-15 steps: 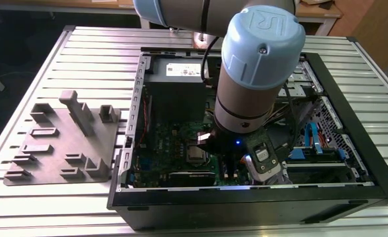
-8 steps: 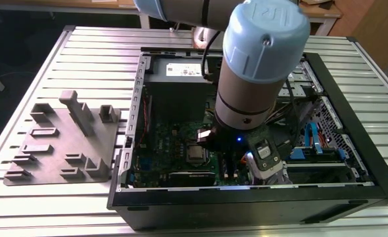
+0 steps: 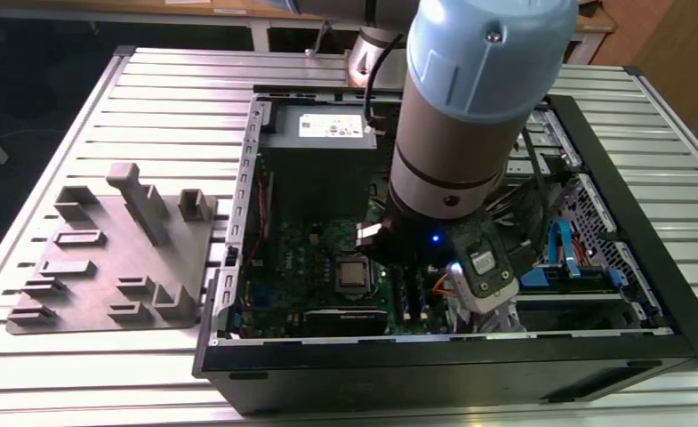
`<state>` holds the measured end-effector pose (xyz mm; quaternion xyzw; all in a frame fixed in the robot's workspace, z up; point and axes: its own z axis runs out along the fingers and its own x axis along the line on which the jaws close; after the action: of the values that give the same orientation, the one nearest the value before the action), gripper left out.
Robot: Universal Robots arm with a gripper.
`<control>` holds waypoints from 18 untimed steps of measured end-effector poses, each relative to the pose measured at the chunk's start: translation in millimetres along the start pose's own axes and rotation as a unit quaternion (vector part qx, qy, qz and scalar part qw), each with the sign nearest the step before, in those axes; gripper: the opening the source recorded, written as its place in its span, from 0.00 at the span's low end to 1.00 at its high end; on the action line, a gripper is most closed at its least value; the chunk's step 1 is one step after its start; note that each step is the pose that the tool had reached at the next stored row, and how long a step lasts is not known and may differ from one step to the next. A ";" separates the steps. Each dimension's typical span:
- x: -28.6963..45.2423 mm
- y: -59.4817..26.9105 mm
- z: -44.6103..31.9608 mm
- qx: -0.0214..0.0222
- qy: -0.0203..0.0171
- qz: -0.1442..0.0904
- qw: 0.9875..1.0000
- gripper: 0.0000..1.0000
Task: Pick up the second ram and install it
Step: 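Press down the second ram until it locks into place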
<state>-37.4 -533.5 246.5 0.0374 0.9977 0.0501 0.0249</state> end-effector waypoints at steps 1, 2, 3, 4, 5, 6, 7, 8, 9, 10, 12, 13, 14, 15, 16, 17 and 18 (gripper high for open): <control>0.0 0.1 0.0 0.000 0.000 0.000 1.000 0.07; 0.0 1.1 0.0 0.000 0.000 0.000 1.000 0.07; 0.2 3.5 0.2 0.000 0.000 0.000 1.000 0.07; 0.5 6.5 0.6 0.000 0.000 0.000 1.000 0.07; 0.8 10.3 1.1 0.000 0.000 0.000 1.000 0.07; 1.1 14.1 1.5 0.000 0.000 0.000 1.000 0.07; 1.4 17.8 1.9 0.000 0.000 0.000 1.000 0.07; 1.6 20.9 2.3 0.000 0.000 0.000 1.000 0.07; 1.8 22.5 2.4 0.000 0.000 0.000 1.000 0.07; 1.7 22.9 2.4 0.000 0.000 0.000 1.000 0.07; 1.7 23.2 1.0 0.000 0.000 0.000 1.000 0.07; 1.7 23.2 1.1 0.000 0.000 0.000 1.000 0.07; 1.7 23.2 1.1 0.000 0.000 0.000 1.000 0.07; 1.7 23.2 1.1 0.000 0.000 0.000 1.000 0.07; 1.7 23.2 0.9 0.000 0.000 0.000 1.000 0.07; 1.7 23.2 0.7 0.000 0.000 0.000 1.000 0.07; 1.7 23.2 0.7 0.000 0.000 0.000 1.000 0.07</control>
<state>-37.4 -510.2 248.0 0.0374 0.9977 0.0500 0.0249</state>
